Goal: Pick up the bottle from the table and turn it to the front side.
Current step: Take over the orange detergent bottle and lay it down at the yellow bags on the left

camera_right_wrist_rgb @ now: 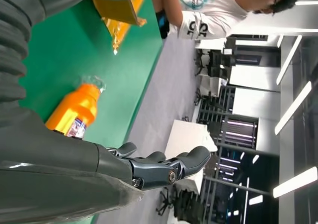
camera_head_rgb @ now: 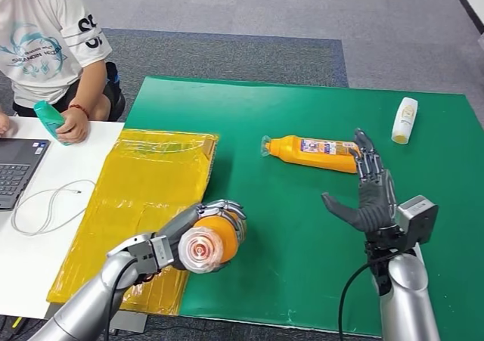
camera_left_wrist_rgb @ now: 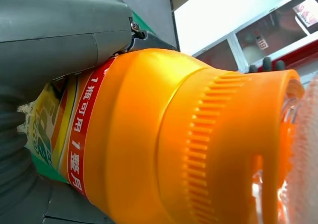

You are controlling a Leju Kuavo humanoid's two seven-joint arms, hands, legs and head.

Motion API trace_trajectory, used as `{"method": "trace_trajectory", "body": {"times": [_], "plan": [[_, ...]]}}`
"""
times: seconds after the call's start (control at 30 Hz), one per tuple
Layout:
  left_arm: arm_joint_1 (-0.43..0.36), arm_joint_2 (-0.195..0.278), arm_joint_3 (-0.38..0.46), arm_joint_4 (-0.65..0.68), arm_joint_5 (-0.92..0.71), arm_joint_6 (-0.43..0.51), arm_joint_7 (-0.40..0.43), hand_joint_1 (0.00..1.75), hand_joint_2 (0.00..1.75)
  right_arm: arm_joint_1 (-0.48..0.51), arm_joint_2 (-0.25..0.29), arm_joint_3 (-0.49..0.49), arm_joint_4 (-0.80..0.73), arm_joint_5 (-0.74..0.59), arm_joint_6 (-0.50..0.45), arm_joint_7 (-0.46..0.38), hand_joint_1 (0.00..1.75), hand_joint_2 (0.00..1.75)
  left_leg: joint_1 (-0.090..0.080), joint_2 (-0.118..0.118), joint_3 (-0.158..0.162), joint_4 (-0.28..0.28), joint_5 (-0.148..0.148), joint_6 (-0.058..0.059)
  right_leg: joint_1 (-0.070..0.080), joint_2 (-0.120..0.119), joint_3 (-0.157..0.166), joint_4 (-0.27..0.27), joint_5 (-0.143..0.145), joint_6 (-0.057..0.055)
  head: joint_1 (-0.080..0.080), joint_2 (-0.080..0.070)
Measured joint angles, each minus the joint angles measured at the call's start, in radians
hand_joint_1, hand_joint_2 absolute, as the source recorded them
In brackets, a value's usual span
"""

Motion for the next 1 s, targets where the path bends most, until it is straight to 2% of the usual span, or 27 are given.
{"method": "trace_trajectory", "body": {"times": [0.3,0.43,0.57,0.7,0.8,0.9,1.0], "plan": [[-0.025,0.017,-0.033,0.028,-0.006,0.010,0.017,1.75,1.75,0.005,0.003,-0.021,-0.004,0.006,0.020,0.000,0.00,1.75,0.000,0.000,0.000,0.000,0.000,0.000,0.000,0.000,0.000,0.000,0.000,0.000,0.000,0.000],[-0.059,0.044,-0.052,0.054,-0.062,0.038,0.092,1.75,1.75,0.006,0.003,-0.021,0.000,0.010,0.021,-0.001,0.00,1.75,0.000,0.000,0.000,0.000,0.000,0.000,0.000,0.000,0.000,0.000,0.000,0.000,0.000,0.000],[-0.135,0.132,-0.071,0.091,-0.072,0.017,0.138,1.75,1.75,0.009,0.003,-0.021,0.012,0.031,0.021,-0.008,0.00,1.75,0.001,0.000,0.000,0.000,0.001,-0.002,0.001,0.000,-0.001,0.001,0.001,-0.002,0.000,0.000],[-0.237,0.257,-0.073,0.100,0.041,-0.078,0.150,1.75,1.75,0.008,0.003,-0.018,0.044,0.043,0.017,-0.018,0.00,1.75,0.003,0.000,0.000,0.000,0.003,-0.004,0.003,0.000,-0.002,0.002,0.002,-0.003,0.000,0.000],[-0.307,0.336,-0.072,0.097,0.102,-0.107,0.169,1.75,1.75,0.008,0.003,-0.010,0.070,0.050,0.010,-0.024,0.00,1.75,0.004,0.000,0.000,0.000,0.003,-0.004,0.004,0.000,-0.002,0.002,0.001,-0.003,0.000,0.000],[-0.341,0.383,-0.069,0.084,0.127,-0.103,0.184,1.75,1.75,0.007,0.004,0.003,0.091,0.057,0.003,-0.024,0.00,1.75,0.004,0.000,-0.001,0.000,0.003,-0.004,0.004,0.000,-0.001,0.002,0.001,-0.003,0.000,0.000],[-0.346,0.404,-0.064,0.070,0.141,-0.091,0.186,1.75,1.75,0.006,0.007,0.019,0.114,0.064,-0.004,-0.023,0.00,1.75,0.004,0.000,-0.001,0.000,0.003,-0.004,0.004,0.000,-0.001,0.002,0.001,-0.003,0.000,0.000]]}}
